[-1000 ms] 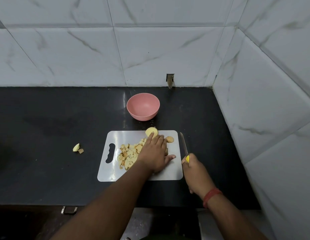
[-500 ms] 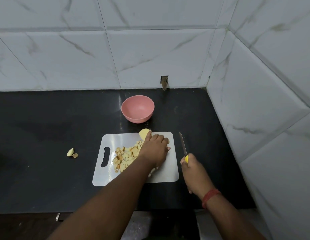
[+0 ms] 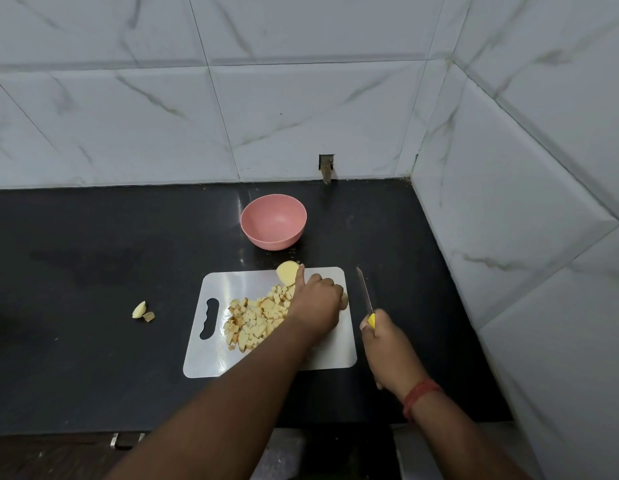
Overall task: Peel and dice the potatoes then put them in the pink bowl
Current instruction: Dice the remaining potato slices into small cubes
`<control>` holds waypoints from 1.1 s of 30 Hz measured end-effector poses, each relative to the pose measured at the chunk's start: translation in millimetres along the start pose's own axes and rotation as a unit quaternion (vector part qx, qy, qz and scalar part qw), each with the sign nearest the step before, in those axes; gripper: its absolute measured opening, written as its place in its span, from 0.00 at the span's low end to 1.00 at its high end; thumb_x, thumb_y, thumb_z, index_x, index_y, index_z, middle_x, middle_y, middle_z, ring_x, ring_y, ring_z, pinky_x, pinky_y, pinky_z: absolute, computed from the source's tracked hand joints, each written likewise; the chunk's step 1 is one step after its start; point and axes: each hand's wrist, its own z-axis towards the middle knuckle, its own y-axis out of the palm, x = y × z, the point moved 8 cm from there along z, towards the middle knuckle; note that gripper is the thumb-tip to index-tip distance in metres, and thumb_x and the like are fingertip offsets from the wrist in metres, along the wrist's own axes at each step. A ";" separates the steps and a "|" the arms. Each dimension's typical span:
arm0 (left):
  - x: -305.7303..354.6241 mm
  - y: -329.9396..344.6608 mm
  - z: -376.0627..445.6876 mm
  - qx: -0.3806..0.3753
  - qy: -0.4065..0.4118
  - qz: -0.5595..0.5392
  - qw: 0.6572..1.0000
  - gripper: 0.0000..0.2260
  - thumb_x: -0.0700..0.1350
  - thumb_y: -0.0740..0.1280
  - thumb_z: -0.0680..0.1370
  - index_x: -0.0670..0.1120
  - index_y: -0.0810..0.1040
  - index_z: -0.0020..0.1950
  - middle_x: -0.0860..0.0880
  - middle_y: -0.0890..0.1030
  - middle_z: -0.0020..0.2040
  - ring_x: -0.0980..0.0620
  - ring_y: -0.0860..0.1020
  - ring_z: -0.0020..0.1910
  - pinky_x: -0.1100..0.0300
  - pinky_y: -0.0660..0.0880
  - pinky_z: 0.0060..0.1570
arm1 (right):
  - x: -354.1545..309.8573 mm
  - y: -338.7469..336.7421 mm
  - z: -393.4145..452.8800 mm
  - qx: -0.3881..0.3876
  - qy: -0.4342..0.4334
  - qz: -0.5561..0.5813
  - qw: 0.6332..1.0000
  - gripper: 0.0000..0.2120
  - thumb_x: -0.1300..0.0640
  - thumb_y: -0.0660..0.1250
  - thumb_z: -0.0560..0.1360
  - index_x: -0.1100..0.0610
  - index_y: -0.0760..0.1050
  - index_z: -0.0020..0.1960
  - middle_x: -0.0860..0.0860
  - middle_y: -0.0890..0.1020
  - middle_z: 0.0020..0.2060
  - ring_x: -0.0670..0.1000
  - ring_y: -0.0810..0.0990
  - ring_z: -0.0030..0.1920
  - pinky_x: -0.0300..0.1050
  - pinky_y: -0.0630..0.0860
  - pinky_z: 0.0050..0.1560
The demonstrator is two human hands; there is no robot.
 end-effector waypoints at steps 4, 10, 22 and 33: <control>-1.4 -0.7 -1.3 -0.001 -0.010 0.007 1.000 0.13 0.51 0.59 0.83 0.49 0.80 0.62 0.47 0.80 0.61 0.46 0.73 0.65 0.35 0.48 0.76 | 5.4 1.9 0.7 -0.014 0.021 -0.022 0.999 0.09 0.53 0.53 0.82 0.57 0.67 0.50 0.55 0.75 0.41 0.55 0.74 0.31 0.41 0.70 0.20; -8.9 5.1 -4.4 -0.011 -0.021 -0.026 0.999 0.14 0.51 0.62 0.82 0.50 0.77 0.65 0.48 0.77 0.64 0.46 0.71 0.66 0.35 0.48 0.75 | 16.2 14.6 5.8 -0.077 0.068 -0.104 0.989 0.09 0.57 0.51 0.82 0.60 0.67 0.56 0.54 0.75 0.44 0.58 0.79 0.37 0.46 0.77 0.33; -11.3 9.5 -5.7 0.003 -0.037 -0.036 0.999 0.12 0.50 0.64 0.81 0.51 0.81 0.62 0.49 0.77 0.60 0.44 0.71 0.64 0.36 0.49 0.75 | 12.1 34.7 23.6 -0.088 0.086 -0.135 0.983 0.03 0.61 0.52 0.80 0.57 0.62 0.52 0.58 0.76 0.43 0.56 0.77 0.29 0.42 0.73 0.23; -17.5 12.6 1.2 0.029 -0.049 -0.080 0.995 0.08 0.50 0.67 0.79 0.51 0.83 0.54 0.52 0.80 0.53 0.47 0.73 0.58 0.45 0.52 0.76 | 6.2 43.2 21.3 -0.087 0.059 -0.205 0.973 0.08 0.65 0.52 0.79 0.61 0.65 0.56 0.61 0.79 0.47 0.59 0.81 0.32 0.44 0.74 0.21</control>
